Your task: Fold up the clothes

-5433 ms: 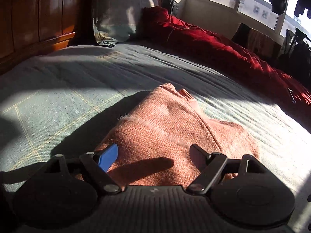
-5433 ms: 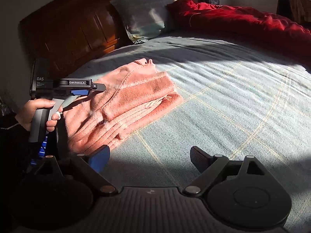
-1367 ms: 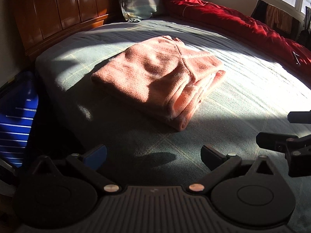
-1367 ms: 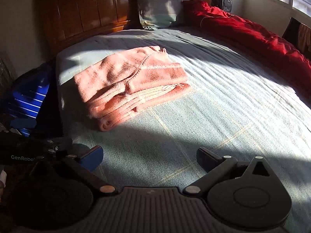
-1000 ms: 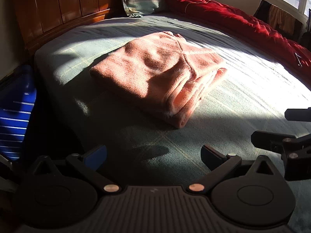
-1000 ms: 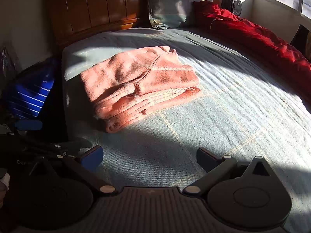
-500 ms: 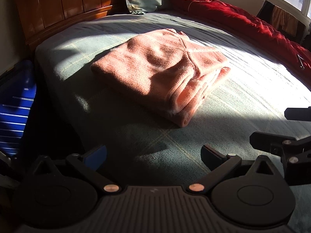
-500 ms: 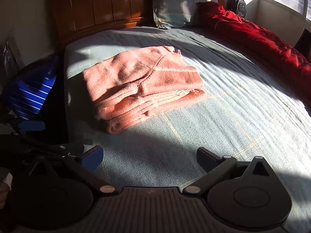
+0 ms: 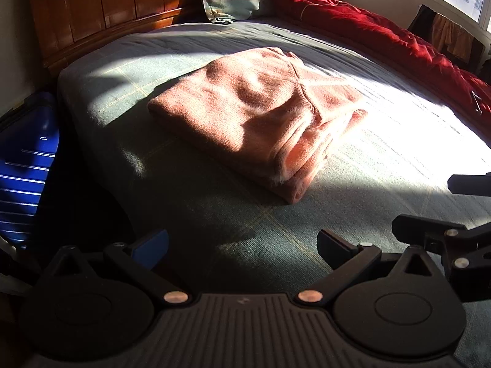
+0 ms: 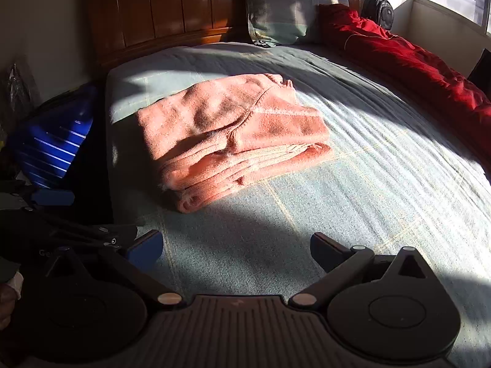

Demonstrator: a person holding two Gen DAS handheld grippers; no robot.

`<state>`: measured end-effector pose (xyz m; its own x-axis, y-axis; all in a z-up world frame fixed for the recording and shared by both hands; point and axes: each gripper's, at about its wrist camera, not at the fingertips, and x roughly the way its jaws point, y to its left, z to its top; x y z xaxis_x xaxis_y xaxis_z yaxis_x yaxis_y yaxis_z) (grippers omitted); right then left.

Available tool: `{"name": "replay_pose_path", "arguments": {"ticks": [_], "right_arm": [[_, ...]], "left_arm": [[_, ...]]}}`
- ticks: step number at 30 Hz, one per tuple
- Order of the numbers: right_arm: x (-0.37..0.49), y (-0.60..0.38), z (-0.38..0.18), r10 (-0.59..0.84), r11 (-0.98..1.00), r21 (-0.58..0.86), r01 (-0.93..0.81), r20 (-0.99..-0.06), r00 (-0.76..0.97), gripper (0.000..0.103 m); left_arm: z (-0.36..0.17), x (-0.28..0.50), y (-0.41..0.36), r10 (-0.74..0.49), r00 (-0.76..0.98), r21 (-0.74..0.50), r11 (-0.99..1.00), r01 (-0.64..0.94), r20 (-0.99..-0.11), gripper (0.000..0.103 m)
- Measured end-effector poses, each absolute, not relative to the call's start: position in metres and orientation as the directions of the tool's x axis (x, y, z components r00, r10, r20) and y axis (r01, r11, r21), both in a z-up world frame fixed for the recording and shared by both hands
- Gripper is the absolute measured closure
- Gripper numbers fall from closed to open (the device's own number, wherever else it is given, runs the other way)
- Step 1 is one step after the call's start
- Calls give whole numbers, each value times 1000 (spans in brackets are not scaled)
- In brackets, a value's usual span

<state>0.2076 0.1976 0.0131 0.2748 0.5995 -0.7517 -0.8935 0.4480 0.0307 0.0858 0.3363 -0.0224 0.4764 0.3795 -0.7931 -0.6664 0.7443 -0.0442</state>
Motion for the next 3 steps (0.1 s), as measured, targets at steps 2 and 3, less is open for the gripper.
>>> {"name": "replay_pose_path", "arguments": {"ticks": [2,3], "right_arm": [[208,198,13,599,448,30,-894,-752,275,0],[208,197,13,599,449,31,-893,-752,275,0]], "left_arm": [[-22,86,336,379,480,-46,746,-664,-791,1],[-21,87,335,378,483,-47,748,-662,-790,1]]}}
